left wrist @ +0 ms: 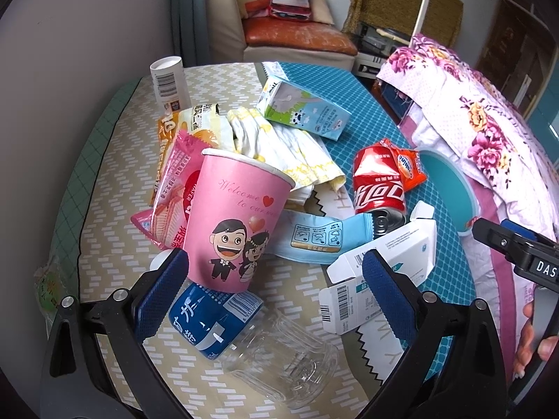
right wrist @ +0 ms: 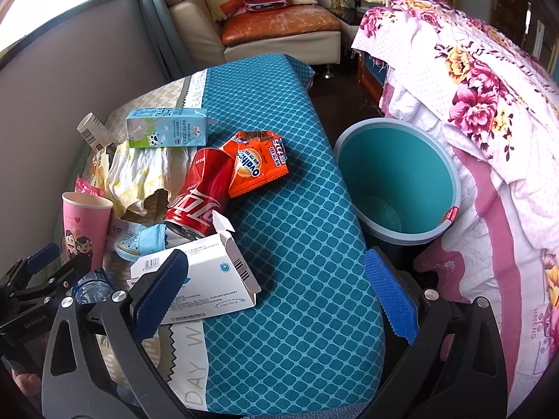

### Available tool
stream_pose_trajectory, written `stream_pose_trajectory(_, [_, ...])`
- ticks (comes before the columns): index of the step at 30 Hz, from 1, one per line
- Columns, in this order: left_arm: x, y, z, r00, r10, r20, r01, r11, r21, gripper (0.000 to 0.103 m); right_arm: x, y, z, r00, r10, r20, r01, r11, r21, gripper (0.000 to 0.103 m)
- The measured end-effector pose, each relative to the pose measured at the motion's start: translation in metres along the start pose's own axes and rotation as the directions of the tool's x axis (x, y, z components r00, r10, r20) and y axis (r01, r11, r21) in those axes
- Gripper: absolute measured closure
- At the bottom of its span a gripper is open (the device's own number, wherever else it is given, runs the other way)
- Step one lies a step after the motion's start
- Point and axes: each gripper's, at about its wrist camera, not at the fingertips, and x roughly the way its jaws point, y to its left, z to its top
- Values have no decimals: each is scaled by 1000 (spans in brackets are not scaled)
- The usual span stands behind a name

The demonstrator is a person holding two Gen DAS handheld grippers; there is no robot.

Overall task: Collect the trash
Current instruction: 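Move the left gripper toward the pink paper cup, then grasp the pink paper cup with the left gripper while the right gripper grasps the red Coca-Cola can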

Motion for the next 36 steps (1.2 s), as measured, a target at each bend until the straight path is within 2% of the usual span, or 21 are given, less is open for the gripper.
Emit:
stream_pose_trajectory(14, [1, 6, -3, 1000, -3, 6, 3, 1000, 13, 3, 7, 7, -3, 1000, -2, -25, 2, 1000, -11, 6])
stream_pose_trajectory(19, [4, 31, -4, 1000, -12, -11, 12, 1000, -17, 3, 10, 11, -6, 999, 4, -37, -5, 1000, -20, 6])
stream_pose_trajectory(22, [7, 47, -5, 999, -42, -33, 41, 999, -30, 3, 13, 13, -8, 999, 7, -45, -8, 1000, -22, 6])
stream_pose_trajectory(29, [16, 66, 9, 994, -75, -82, 75, 997, 6, 3, 20, 17, -10, 998, 14, -63, -15, 1000, -25, 6])
stream_pose_trajectory(33, [23, 60, 13, 992, -78, -99, 82, 996, 34, 5, 24, 18, -10, 997, 20, -79, -22, 999, -28, 6])
stream_pose_trajectory(36, [32, 53, 13, 989, -83, -123, 90, 995, 52, 14, 25, 19, -10, 996, 18, -88, -21, 999, -30, 6])
